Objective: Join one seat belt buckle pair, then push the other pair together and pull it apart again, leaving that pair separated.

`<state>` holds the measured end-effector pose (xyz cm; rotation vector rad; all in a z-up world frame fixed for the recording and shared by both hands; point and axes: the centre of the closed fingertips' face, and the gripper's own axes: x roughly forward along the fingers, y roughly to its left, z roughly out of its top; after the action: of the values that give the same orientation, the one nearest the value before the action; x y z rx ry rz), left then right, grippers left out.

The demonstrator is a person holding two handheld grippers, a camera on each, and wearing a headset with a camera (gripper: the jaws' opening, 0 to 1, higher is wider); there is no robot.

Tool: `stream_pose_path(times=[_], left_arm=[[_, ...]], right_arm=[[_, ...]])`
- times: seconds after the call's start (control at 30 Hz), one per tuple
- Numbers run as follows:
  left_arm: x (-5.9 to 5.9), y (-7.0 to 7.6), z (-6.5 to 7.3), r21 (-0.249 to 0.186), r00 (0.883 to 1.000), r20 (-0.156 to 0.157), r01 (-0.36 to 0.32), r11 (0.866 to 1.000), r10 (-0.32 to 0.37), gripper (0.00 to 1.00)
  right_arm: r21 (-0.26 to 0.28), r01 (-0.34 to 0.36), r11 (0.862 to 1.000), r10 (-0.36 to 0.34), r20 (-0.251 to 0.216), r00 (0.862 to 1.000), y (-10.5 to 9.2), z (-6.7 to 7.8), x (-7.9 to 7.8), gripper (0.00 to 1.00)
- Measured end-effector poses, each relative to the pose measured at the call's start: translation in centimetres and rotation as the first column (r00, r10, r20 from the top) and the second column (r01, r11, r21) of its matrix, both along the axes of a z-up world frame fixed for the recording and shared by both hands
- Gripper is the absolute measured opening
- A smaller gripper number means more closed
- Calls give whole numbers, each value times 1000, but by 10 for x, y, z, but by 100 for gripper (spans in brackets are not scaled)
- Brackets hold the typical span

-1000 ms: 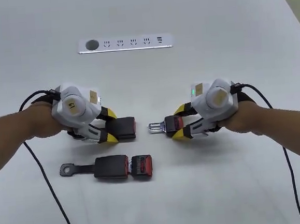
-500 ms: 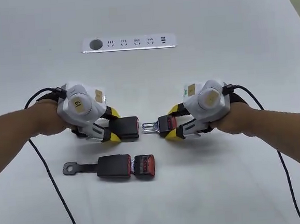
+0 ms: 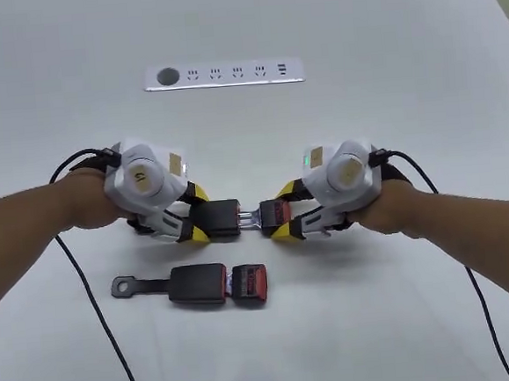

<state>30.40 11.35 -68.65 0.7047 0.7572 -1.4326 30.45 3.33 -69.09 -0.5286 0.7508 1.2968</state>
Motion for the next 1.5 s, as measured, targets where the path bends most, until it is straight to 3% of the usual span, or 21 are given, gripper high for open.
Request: stream_pose_path(times=[0.6,0.77,0.87,1.5], left_arm=[[1,1,-4,5,1000,-2,9,1000,-9,33],[0,0,-4,9,1000,-4,24,1000,-24,33],[-2,0,-3,6,1000,-5,21,1000,-21,33],[0,1,-3,20,1000,-10,13,1000,-12,32]], right_arm=[[19,8,1000,-8,2,1000,6,1,0,32],[44,17,999,-17,3,1000,23,-1,2,32],[53,24,998,-24,3,1000,21,-1,2,32],[19,40,999,-41,11,999,25,0,0,31]])
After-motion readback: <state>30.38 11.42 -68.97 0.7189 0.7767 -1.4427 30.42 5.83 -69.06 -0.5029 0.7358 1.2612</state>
